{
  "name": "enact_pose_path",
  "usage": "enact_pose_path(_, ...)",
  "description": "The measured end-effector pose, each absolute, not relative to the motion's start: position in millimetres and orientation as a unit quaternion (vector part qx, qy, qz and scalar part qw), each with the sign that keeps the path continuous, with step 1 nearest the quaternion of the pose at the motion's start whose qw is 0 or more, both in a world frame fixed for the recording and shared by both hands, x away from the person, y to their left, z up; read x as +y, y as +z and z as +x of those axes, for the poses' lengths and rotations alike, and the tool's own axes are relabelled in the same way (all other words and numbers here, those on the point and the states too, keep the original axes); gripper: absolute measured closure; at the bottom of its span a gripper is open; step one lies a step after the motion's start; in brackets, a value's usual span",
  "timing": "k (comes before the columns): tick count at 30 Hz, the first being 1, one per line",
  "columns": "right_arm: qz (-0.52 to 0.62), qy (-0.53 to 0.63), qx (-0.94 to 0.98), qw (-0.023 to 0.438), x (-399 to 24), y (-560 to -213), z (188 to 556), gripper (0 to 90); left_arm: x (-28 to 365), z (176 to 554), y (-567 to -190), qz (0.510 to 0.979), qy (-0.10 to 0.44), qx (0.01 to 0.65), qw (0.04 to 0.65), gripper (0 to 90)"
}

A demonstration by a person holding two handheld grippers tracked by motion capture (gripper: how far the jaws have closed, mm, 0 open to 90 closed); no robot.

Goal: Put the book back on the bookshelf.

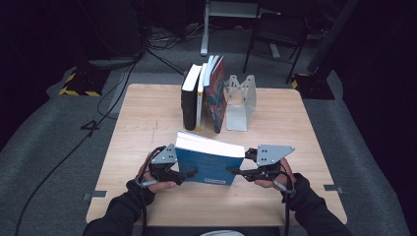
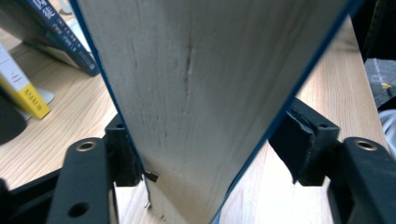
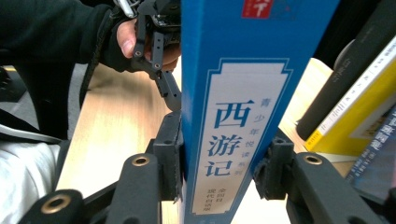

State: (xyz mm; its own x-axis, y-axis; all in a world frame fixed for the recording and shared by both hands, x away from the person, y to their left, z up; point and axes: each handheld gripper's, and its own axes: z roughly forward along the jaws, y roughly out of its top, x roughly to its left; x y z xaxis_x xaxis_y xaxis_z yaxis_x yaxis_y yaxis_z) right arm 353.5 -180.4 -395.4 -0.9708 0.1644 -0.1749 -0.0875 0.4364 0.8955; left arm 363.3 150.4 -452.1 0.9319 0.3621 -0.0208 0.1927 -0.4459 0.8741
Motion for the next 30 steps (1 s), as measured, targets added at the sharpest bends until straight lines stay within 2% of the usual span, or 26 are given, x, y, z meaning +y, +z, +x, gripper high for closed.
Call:
enact_pose_path(4, 0.031, 0.528, 0.84, 0.119, -186, -395, 350, 60.0, 144, 368, -454, 0.847, 0.087, 0.152, 0.502, 30.0)
enact_pose_path(7, 0.038, 0.527, 0.841, 0.118, -192, -394, 349, 60.2, 139, 374, -459, 0.859, 0.091, 0.152, 0.481, 25.8)
enact_pose_path(21, 0.064, 0.495, 0.854, 0.143, -216, -385, 337, 58.7, 105, 383, -461, 0.857, 0.092, 0.15, 0.483, 25.6)
enact_pose_path(30, 0.088, 0.505, 0.844, 0.158, -214, -356, 342, 51.0, 94, 390, -460, 0.856, 0.106, 0.157, 0.481, 23.7)
